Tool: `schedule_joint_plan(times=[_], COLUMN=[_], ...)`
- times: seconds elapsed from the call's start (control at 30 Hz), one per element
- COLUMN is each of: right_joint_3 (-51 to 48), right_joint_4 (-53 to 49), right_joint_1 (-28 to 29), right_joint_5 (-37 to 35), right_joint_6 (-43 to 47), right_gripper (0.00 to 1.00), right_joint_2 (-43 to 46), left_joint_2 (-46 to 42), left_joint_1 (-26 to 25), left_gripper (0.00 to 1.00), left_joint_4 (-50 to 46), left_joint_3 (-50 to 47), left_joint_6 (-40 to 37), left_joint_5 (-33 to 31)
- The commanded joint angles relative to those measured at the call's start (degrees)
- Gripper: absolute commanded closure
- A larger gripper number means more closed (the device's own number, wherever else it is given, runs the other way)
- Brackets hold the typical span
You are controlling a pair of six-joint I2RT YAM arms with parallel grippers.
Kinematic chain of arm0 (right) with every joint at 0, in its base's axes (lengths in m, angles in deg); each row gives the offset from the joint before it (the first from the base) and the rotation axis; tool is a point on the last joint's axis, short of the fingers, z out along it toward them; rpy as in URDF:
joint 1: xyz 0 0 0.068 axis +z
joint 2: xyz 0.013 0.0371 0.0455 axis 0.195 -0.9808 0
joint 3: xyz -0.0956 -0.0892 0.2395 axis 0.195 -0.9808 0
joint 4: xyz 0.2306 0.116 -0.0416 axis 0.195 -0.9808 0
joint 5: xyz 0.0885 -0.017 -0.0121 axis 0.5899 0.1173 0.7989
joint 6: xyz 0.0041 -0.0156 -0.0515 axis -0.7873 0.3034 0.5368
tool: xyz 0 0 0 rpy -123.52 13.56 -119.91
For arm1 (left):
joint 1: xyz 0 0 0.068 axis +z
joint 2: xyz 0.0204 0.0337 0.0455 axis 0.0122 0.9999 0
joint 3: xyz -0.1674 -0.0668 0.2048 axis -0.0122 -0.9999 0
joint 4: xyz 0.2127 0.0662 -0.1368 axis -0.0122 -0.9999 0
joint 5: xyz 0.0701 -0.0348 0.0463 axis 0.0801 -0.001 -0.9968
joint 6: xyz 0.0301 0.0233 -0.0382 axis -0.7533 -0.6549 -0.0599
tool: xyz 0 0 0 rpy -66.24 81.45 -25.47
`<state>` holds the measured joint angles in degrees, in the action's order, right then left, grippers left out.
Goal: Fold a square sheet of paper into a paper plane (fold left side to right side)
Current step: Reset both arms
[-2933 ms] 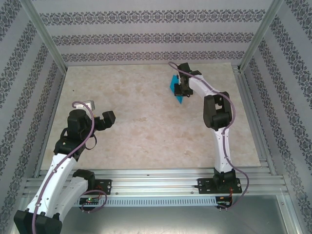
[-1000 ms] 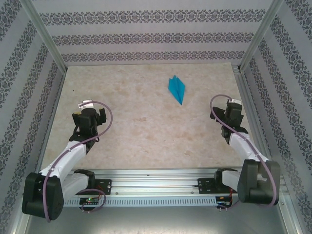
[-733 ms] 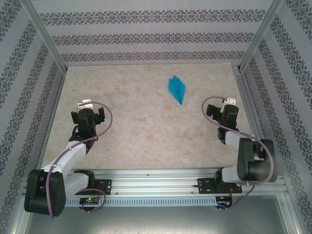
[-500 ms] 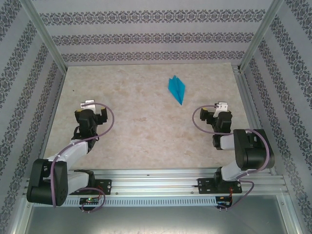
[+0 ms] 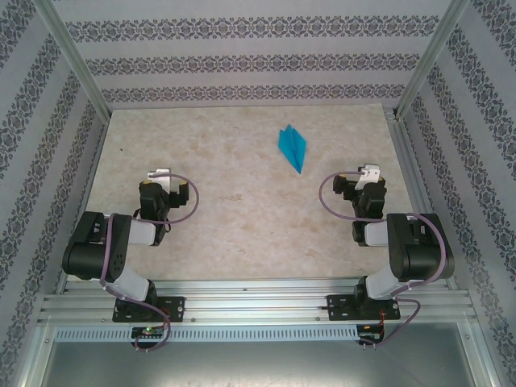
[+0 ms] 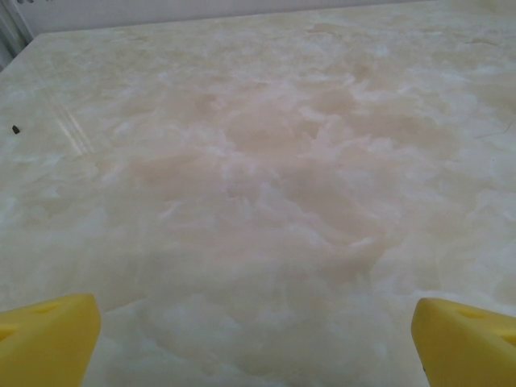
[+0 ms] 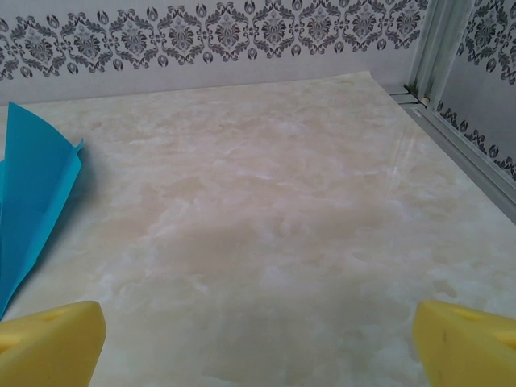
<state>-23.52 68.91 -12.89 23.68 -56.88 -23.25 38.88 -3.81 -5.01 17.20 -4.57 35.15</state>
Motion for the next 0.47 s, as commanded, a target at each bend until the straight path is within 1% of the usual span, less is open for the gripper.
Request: schedule_joint_plan(times=[0.0,0.13,0.17,0.23,0.43], right_joint_3=[0.9,1.0,0.9,0.9,0.9], right_joint_4=[2.6,2.0,1.9,1.4,1.7], right_joint_1=[0.2,0.3,0.3,1.0,0.9], right_joint_5=[-0.2,0.9,0.7,-1.9,-2.0], right_joint_6=[0.8,1.2,1.3,1.3,1.2], right_gripper=[0.02,0.02,0.02,0.02,0.02], right_joint_2=[0.3,0.3,0.3,0.2,0.3], left_joint_2=[-0.3,-0.4,-0.4,-0.4,-0.3], left_joint_1=[0.5,0.5,0.5,0.5,0.5], left_gripper=[0.00,0.00,0.00,0.00,0.00], left_joint_4=[2.1,1.4,1.4,1.4,1.4], left_joint_3=[1.9,2.3,2.4,2.3,2.3], left_joint_6=[-1.2,-1.8,-1.8,-1.8,-1.8], left_joint_5=[0.9,2.7,2.7,2.7,2.7])
